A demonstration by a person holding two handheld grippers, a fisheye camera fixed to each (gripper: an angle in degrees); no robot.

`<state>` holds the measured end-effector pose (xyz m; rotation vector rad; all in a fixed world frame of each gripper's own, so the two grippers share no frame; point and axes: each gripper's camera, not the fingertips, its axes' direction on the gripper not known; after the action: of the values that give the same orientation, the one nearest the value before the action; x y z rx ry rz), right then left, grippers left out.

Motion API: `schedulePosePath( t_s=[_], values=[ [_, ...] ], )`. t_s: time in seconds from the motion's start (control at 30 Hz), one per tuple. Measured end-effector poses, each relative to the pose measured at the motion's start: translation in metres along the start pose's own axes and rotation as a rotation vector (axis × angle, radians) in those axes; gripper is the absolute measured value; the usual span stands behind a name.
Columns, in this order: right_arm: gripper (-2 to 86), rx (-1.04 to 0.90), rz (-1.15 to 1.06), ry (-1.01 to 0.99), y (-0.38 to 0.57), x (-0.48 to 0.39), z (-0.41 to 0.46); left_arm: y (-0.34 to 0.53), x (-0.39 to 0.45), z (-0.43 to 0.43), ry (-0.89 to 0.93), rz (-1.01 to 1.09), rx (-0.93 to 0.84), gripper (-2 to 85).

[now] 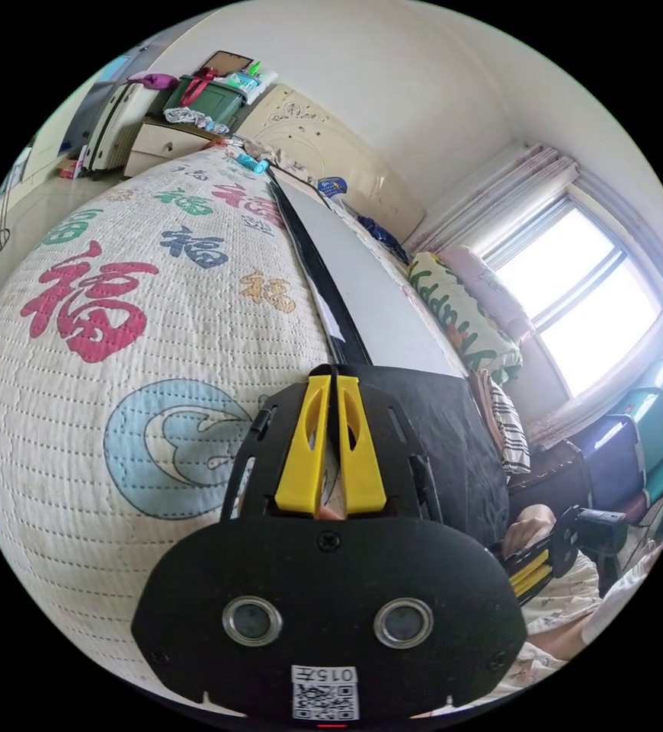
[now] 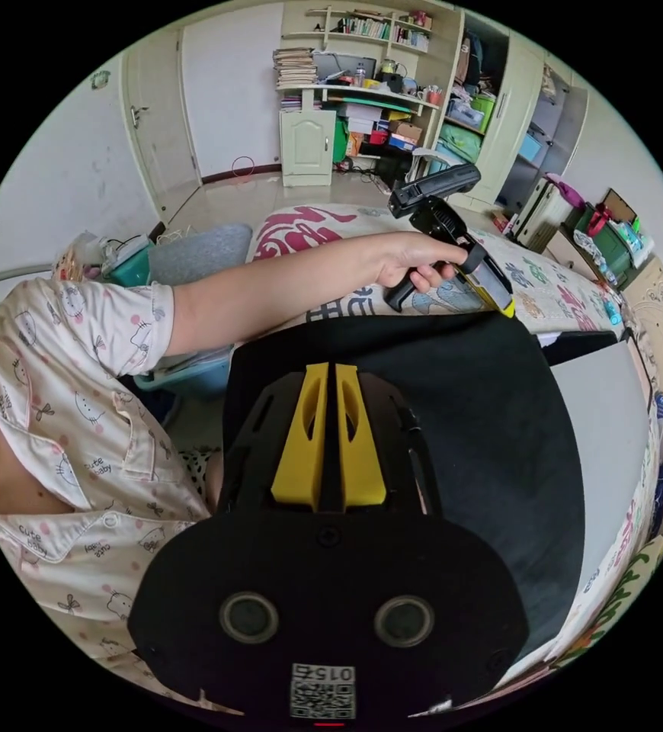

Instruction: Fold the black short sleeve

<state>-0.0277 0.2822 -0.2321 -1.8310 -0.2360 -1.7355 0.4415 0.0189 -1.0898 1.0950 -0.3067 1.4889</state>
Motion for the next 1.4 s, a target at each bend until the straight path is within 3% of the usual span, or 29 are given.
schedulePosePath(
  t_s=[0.17,0.43,0.57,0.63,0.7,0.83,0.97,1.1,1.4],
  values=[
    [-0.4,0.101,0.001,-0.047,0.017,0.014,-0.007,0.005,0.037,0.004,-0.048,0.032,0.009,-0.6],
    [0.0,0.027,-0.003,0.012,0.024,0.024,0.039,0.01,0.107,0.012,-0.161,0.071,-0.025,-0.5],
    [4.9,0.134,-0.008,0.007,0.07,0.017,0.017,0.031,0.141,-0.026,-0.028,0.132,0.113,-0.2],
    [7.5,0.183,-0.003,0.041,0.104,0.014,0.001,0.045,0.169,-0.057,-0.048,0.169,0.218,0.0],
    [7.6,0.227,0.039,0.103,0.145,0.009,-0.019,0.069,0.227,-0.094,-0.115,0.317,0.341,0.4],
    [7.9,0.31,0.258,0.291,0.246,-0.008,-0.049,0.173,0.366,-0.147,-0.022,0.721,0.351,2.6],
    [8.3,0.377,0.497,0.448,0.323,-0.026,-0.038,0.287,0.435,-0.164,-0.102,0.846,0.385,4.5],
    [7.9,0.405,0.464,0.404,0.335,-0.031,-0.009,0.317,0.444,-0.145,-0.129,0.774,0.306,6.3],
    [8.8,0.349,0.194,0.263,0.245,-0.025,0.098,0.275,0.435,-0.11,-0.214,0.485,0.184,9.7]
  ],
)
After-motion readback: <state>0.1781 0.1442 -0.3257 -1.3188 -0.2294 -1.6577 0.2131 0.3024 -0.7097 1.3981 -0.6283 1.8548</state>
